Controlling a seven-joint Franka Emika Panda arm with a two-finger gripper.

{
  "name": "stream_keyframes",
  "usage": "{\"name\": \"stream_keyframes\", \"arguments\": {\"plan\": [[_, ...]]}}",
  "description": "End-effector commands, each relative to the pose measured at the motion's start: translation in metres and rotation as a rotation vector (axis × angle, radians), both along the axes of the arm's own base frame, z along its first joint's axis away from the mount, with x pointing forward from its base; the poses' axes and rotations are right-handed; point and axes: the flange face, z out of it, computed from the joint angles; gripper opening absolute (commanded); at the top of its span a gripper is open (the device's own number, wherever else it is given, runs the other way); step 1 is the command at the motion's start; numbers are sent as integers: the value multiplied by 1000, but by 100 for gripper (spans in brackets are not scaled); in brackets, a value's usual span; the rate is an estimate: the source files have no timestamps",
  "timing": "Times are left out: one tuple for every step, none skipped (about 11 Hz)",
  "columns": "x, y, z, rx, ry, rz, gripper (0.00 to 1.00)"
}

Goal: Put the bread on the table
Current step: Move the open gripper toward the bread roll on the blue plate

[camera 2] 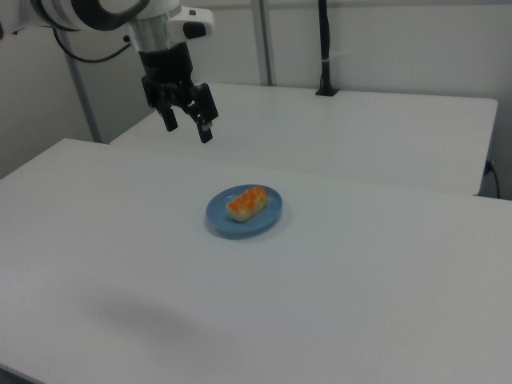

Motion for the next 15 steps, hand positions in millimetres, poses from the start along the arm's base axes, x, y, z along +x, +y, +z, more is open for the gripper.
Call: {"name": "stream_keyframes", "arguments": {"plan": [[-3, -2, -3, 14, -10, 1, 100], [-3, -2, -2, 14, -12, 1, 100], [-3, -2, -2, 13, -12, 12, 100], [-4, -3, -3, 13, -10, 12, 100], [-4, -3, -2, 13, -10, 12, 100], [-5, -4, -4, 7, 3, 13, 100], [-6, -3, -2, 2, 11, 40, 100], [-8, -3, -3, -1, 32, 99, 100], [-11, -3, -1, 0, 58, 155, 100], [-13, -2, -3, 3, 80, 193, 100], [-13, -2, -4, 5, 81, 195, 100], [-8, -1, -9, 10, 78, 191, 100], [6, 2, -25, 8, 89, 191, 100], [17, 5, -34, 4, 71, 169, 100], [33, 7, -51, -8, 55, 144, 100]]}}
